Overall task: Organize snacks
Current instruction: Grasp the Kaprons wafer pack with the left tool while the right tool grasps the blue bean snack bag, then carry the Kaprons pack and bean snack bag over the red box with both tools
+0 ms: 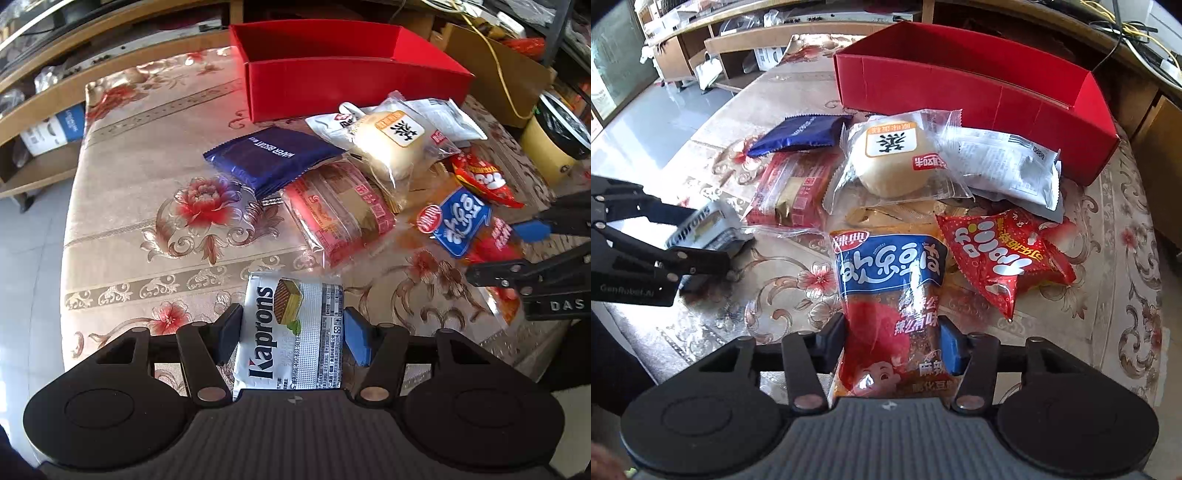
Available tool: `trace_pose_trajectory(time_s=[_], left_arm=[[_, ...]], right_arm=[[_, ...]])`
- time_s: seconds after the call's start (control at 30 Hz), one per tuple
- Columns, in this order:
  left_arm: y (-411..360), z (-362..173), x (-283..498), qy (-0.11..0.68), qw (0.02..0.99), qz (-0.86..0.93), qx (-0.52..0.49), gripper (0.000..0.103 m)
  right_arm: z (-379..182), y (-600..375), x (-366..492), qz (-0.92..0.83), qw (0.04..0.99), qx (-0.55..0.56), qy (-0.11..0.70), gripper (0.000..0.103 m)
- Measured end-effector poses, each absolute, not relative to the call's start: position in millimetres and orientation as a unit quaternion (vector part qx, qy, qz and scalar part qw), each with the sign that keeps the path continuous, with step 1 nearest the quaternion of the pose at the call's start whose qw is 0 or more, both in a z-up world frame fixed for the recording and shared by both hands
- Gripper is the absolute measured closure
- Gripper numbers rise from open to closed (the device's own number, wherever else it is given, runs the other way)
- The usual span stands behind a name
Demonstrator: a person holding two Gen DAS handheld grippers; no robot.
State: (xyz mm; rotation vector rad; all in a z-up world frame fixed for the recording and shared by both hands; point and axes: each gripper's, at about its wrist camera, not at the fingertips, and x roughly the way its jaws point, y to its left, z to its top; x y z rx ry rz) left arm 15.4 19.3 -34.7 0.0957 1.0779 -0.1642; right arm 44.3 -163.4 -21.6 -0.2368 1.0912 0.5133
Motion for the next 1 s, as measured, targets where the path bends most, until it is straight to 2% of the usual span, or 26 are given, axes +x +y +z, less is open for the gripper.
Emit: trace_pose_trajectory(time_s=[0.53,1.0], left_arm=[[-9.3,-16.8,2.3,0.502,0.861,-0.078,0.022,0.039],[-11.7,18.6,20.7,0.451,0.884,-0.119,-0.029,0.039]], right_arm=[[7.8,-189.6,32.5,0.238,0.837,-0.055,0.49,0.052],[31.9,-187.8,36.2,0.24,0.851,-0.027,0.467,0.052]])
